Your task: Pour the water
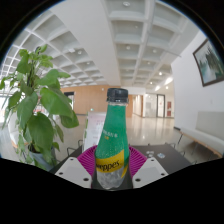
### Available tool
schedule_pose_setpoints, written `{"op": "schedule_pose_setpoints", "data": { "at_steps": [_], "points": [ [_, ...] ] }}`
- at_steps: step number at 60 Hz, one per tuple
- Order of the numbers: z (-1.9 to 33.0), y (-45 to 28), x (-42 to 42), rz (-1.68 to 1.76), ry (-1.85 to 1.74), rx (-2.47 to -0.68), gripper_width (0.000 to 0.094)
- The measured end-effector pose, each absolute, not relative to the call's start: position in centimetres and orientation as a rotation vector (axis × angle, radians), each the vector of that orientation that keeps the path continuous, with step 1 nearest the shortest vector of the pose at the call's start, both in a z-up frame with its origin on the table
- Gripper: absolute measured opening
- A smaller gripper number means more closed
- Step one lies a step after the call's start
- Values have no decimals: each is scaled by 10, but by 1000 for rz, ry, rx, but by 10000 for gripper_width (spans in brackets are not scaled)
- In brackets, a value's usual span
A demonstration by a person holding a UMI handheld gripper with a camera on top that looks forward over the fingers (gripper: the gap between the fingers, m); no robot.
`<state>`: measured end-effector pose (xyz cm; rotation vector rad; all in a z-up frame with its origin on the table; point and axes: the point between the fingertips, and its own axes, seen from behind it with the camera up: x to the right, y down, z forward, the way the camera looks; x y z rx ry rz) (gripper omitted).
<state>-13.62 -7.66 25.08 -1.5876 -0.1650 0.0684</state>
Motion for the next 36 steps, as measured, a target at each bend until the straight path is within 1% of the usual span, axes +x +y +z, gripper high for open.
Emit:
{"op": "schedule_pose_setpoints", "data": {
  "at_steps": [4, 6, 9, 14, 21, 22, 24, 25, 26, 30, 33, 35, 36],
  "points": [
    [212, -79, -107, 75, -162, -1654, 409],
    [186, -78, -142, 48, -167, -1677, 408],
    [160, -78, -120, 30, -190, -1708, 408],
    [116, -81, -126, 45, -189, -1769, 409],
    [71, -84, -121, 38, -182, -1832, 409],
    [71, -87, -120, 36, -186, -1846, 412],
    [73, -86, -123, 30, -193, -1794, 412],
    [72, -86, -123, 22, -201, -1801, 425],
    [69, -87, -122, 17, -205, -1795, 411],
    [71, -86, -119, 16, -186, -1794, 416],
    [72, -88, -120, 16, -171, -1803, 460],
    [72, -87, -121, 11, -170, -1805, 520],
    [71, -87, -121, 6, -175, -1814, 532]
  ]
}}
